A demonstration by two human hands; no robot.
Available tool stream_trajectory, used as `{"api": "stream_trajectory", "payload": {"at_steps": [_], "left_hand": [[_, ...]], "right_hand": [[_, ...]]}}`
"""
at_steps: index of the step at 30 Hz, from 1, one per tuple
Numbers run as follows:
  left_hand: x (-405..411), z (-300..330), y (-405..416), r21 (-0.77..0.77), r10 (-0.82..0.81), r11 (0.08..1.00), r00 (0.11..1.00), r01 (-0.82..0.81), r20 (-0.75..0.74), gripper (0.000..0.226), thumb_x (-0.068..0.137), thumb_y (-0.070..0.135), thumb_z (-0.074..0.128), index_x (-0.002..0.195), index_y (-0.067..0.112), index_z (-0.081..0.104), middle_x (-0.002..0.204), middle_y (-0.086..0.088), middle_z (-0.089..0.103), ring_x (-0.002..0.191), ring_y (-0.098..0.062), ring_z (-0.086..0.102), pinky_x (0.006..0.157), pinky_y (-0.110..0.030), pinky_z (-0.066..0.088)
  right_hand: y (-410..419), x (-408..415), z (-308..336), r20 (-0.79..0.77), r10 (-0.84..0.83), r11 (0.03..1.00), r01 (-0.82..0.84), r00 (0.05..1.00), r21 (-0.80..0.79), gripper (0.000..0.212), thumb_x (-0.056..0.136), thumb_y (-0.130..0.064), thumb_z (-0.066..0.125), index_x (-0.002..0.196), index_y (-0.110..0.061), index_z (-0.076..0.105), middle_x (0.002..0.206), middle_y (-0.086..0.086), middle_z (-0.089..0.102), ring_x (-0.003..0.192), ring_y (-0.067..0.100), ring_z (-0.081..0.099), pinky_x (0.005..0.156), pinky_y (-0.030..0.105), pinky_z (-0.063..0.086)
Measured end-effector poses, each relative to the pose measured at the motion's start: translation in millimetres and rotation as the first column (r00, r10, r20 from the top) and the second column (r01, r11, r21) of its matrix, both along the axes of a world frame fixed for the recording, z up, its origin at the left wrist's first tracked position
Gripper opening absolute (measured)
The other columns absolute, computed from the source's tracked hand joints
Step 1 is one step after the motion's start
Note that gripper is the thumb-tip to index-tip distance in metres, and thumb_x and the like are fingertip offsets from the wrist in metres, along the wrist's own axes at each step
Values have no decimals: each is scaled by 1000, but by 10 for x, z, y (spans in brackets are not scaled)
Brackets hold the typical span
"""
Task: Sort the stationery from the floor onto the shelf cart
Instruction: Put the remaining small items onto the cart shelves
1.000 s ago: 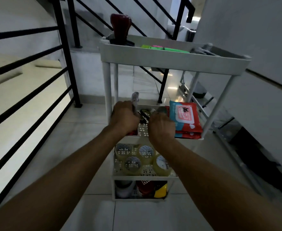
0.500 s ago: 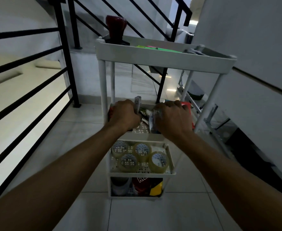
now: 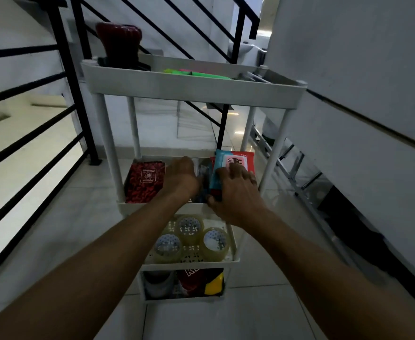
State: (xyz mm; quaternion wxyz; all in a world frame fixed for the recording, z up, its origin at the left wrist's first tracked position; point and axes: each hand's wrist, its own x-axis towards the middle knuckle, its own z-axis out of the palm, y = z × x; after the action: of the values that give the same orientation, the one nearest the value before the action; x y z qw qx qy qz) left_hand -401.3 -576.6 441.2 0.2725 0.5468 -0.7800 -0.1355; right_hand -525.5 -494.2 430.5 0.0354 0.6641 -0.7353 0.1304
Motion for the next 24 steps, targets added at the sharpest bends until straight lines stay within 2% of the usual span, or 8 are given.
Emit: {"api": "stream_trajectory", "payload": {"at_steps": [2,4,7,11,13,16,19,24], "left_hand": [[-49,-12,-34,50,-3,999,1000,4,-22,32,92,36,55,90,8,68,97,-13,69,82,-24,61,65,-27,41],[-87,-13,-66,104,-5,995,1000,8,-26,30,89,34,63,96,6,70,100,-13,70,87,-25,63,67,-26,43],[-76,-27,-111,141,-18,990,996,31,-89,34,84,27,72,109,4,68,108,-13,68,97,-25,64,78,-28,50],[1,-70,-87,169,-58,982,987,83,-152,27,88,22,68,112,10,68,106,-7,70,97,-20,65,83,-29,52],[25,-81,-59,179,-47,981,986,76,-160,25,89,19,64,113,12,68,110,-7,70,99,-20,65,86,-28,51],[49,-96,1,129,-81,986,984,102,-156,23,93,20,59,111,12,69,110,-11,70,96,-24,65,80,-26,50],[73,-141,67,99,-147,982,981,160,-127,29,97,25,53,119,12,65,116,-13,66,94,-22,61,75,-21,41],[193,-116,165,120,-213,966,970,227,-118,32,95,23,55,124,12,61,116,-11,67,91,-19,62,74,-21,45]], "right_hand": [[-17,-13,-5,5,2,1000,-2,1000,-14,84,83,-56,60,149,-25,18,156,15,13,144,36,13,117,53,7],[-27,-20,-2,13,1,1000,-1,1000,-28,84,82,-56,60,148,-25,19,156,16,15,145,36,13,117,53,6],[-36,-7,1,33,0,999,1,999,-54,83,81,-55,62,146,-24,20,154,15,17,144,35,14,117,51,4],[-22,30,4,61,10,998,-6,998,-67,84,81,-53,64,146,-22,21,154,15,16,144,35,13,119,52,10],[1,23,0,61,24,998,-20,998,-57,85,83,-51,64,148,-23,18,156,16,11,145,36,9,119,52,8],[40,-20,21,68,54,996,-49,996,-74,84,84,-52,62,150,-26,16,159,14,2,147,35,-1,119,51,3],[79,-50,52,63,59,994,-53,996,-93,87,85,-54,61,152,-25,14,160,13,-1,148,30,-6,120,49,-2],[198,-5,87,78,54,993,-45,995,-112,87,86,-54,60,153,-24,14,161,13,1,148,29,-4,117,45,-5]]}}
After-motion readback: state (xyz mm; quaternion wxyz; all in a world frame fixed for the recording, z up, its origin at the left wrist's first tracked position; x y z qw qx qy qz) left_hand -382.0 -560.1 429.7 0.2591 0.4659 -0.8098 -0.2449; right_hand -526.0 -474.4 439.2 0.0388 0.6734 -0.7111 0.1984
